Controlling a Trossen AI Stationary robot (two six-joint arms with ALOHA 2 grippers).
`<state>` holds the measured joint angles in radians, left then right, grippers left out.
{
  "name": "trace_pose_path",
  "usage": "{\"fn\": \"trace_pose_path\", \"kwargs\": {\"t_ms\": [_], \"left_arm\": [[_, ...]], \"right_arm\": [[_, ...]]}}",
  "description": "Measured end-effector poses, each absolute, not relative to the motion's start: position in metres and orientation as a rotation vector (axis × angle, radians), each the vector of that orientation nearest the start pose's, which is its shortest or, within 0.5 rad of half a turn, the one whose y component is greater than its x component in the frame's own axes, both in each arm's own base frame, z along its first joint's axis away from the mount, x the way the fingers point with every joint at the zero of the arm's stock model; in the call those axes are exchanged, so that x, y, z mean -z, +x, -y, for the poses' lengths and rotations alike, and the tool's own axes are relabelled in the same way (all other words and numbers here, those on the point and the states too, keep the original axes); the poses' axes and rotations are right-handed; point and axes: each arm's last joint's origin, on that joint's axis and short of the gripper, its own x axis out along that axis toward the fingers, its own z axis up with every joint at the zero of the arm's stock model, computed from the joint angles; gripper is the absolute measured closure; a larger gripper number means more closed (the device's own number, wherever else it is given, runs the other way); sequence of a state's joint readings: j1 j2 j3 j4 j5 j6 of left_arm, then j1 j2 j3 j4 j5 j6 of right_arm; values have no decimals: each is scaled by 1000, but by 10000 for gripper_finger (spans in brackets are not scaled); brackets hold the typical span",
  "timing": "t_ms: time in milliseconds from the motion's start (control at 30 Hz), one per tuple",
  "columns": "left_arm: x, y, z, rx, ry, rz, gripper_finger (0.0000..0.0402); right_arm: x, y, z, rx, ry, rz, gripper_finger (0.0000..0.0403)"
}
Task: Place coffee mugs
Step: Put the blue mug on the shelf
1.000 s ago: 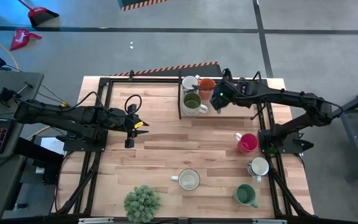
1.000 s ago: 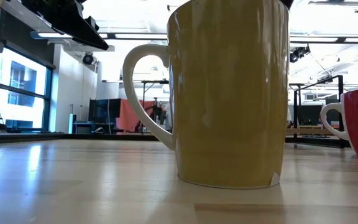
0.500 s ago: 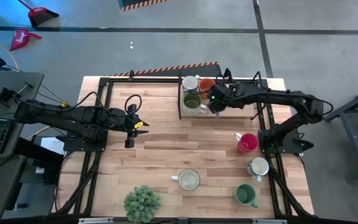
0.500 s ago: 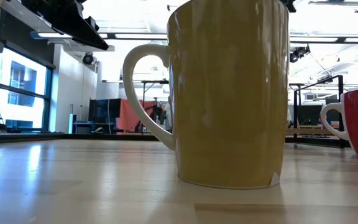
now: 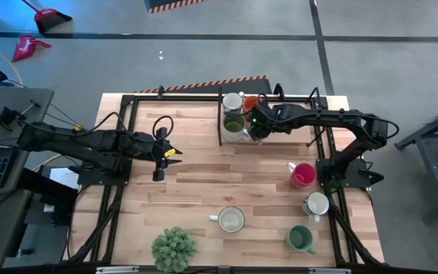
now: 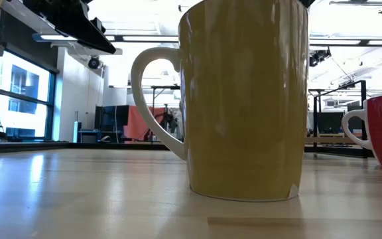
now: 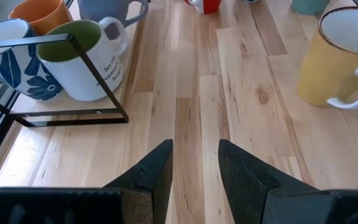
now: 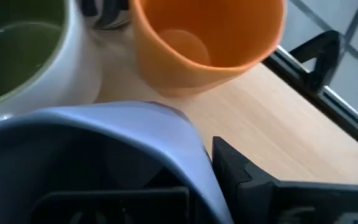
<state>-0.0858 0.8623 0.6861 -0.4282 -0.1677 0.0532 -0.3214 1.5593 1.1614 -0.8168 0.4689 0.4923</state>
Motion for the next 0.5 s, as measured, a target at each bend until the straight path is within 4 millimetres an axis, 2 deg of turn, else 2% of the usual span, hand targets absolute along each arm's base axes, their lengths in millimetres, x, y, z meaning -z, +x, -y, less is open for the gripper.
{"fn": "trace_pose_path", "kwargs": {"t_ms": [500], "left_arm": [[-265,179,11,-63,129,-602,286]], "right_arm": [[-240,282,105,879,354,-1048,399]]}}
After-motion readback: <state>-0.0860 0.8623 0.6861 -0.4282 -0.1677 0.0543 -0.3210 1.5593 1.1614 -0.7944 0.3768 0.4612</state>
